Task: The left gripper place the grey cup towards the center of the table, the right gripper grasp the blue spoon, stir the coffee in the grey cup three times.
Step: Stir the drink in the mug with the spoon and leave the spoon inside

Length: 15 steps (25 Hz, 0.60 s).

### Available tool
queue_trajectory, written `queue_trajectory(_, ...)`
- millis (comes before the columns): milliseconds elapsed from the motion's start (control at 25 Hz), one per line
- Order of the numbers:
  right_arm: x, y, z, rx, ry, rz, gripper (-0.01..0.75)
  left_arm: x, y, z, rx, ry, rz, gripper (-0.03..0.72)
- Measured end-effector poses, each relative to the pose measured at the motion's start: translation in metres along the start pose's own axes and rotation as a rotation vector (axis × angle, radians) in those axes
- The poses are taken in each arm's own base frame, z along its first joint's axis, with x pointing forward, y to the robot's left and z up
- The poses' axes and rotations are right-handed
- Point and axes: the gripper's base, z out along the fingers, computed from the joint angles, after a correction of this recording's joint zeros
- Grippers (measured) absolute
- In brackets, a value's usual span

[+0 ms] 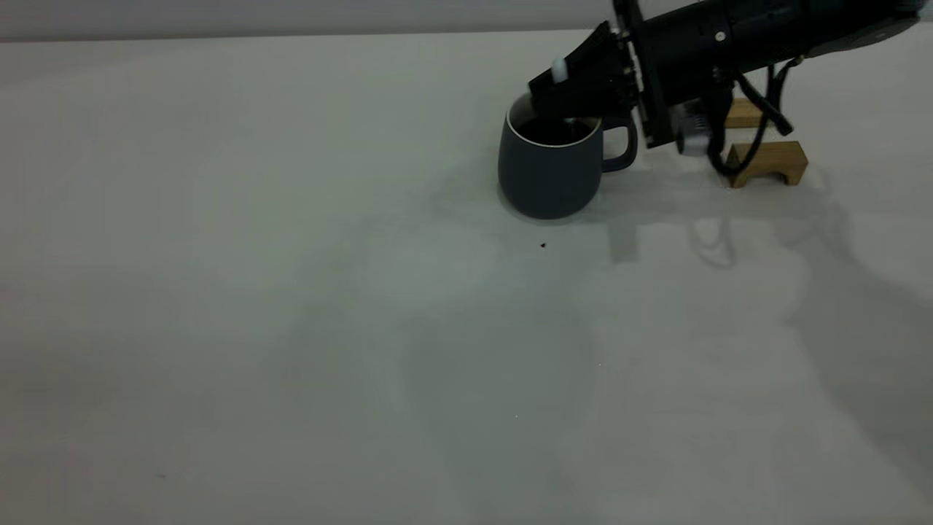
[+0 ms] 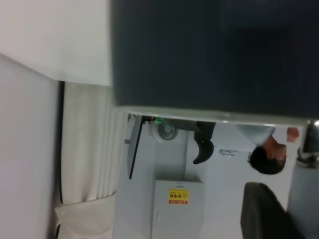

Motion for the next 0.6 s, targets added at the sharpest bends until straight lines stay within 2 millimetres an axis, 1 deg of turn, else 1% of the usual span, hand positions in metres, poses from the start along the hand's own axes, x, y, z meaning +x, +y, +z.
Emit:
queue_trajectory(80,0.006,0.001,0.009,-0.028,0.027,0.033,0.118,0.000,0.000,0.000,0.000,0.000,0.000,0.585)
queue_trajectory(240,0.012,0.012,0.020,-0.165,0.034,0.108,0.118,0.000,0.000,0.000,0.000,0.000,0.000,0.585)
queue_trajectory(400,0.005,0.020,0.019,-0.258,-0.036,0.147,0.118,0.000,0.000,0.000,0.000,0.000,0.000,0.585)
queue_trajectory(600,-0.001,0.024,0.009,-0.290,-0.057,0.165,0.118,0.000,0.000,0.000,0.000,0.000,0.000,0.585)
